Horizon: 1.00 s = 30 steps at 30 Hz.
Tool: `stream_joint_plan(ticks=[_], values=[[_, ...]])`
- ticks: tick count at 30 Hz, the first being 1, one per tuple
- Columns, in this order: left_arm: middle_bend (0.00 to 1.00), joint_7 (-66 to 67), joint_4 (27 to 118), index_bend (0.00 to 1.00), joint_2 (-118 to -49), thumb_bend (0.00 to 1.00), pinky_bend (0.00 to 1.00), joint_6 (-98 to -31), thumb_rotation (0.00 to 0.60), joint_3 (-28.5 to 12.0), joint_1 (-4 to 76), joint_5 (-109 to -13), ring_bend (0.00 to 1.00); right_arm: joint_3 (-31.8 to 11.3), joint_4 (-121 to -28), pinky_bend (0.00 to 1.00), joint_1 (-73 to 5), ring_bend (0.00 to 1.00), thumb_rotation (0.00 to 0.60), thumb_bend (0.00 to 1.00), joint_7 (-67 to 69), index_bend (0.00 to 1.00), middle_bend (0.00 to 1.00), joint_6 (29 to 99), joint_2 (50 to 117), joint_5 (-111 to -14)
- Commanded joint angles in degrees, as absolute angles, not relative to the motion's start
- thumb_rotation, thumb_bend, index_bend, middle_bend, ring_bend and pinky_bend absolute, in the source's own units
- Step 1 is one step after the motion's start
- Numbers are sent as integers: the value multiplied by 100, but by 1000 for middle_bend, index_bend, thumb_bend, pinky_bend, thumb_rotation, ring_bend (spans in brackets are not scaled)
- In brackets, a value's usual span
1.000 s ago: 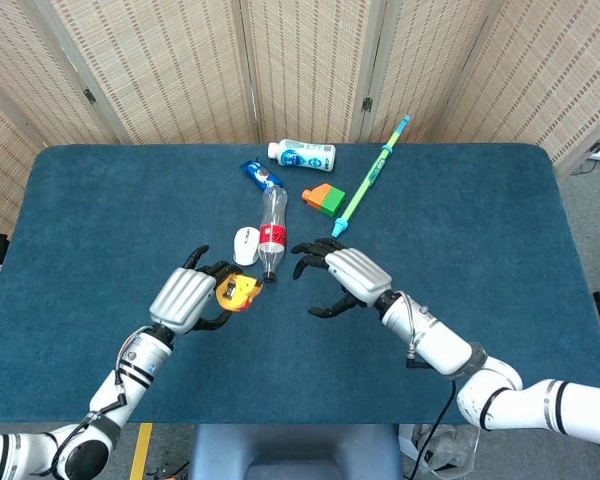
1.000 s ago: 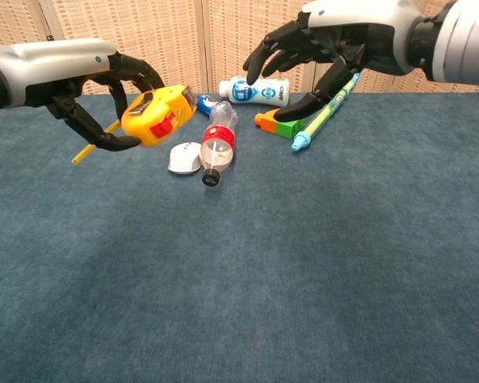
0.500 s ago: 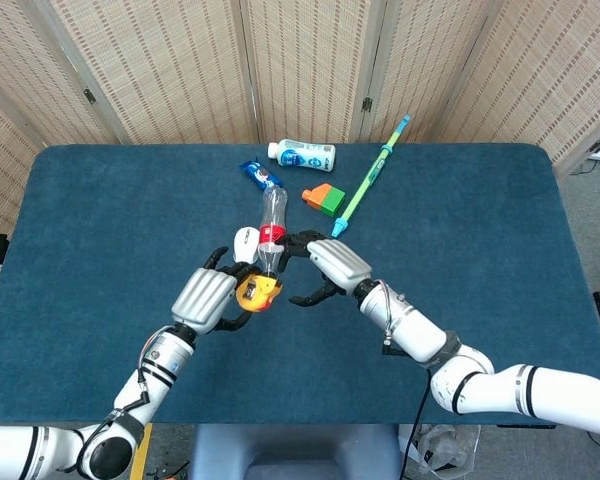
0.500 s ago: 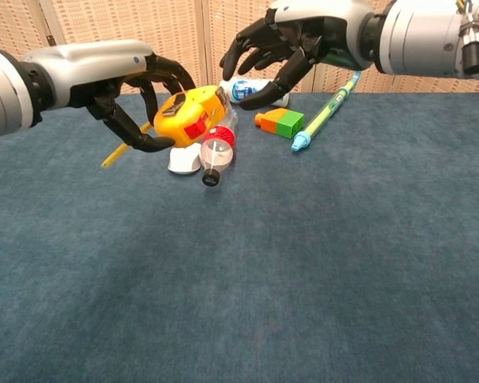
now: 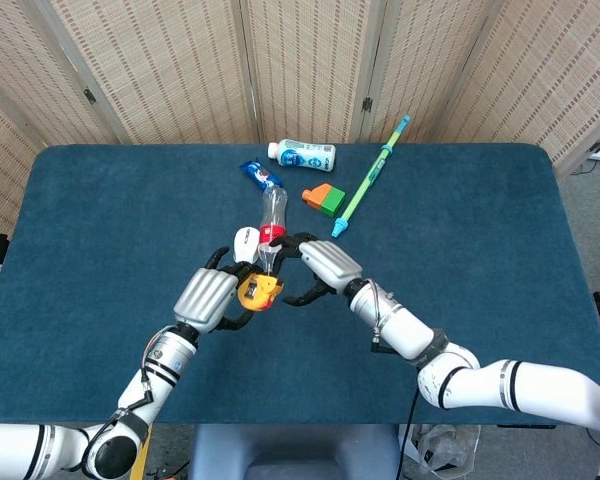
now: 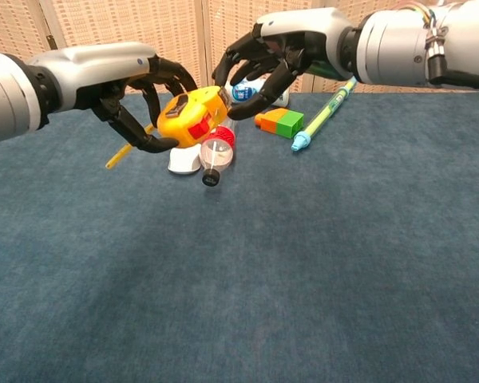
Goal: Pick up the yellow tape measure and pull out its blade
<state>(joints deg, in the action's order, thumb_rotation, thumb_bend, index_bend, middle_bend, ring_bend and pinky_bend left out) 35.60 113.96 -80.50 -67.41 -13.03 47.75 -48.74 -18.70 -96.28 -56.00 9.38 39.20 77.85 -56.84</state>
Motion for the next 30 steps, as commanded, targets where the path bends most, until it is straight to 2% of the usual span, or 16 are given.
stream_joint_plan(ticks=[1, 30], values=[[547, 3535, 11379, 523, -8047, 372, 91, -6751, 600, -1297, 4776, -4858, 431, -1858, -9615, 74, -5625, 162, 600, 246, 915, 434, 192, 3905, 7802, -5650], [547, 3256, 11215, 524, -7968, 371, 90, -6741, 600, -1184, 4745, -4832, 431, -1799, -9538, 74, -5696, 174, 600, 245, 897, 544, 208, 3875, 7859, -5500]])
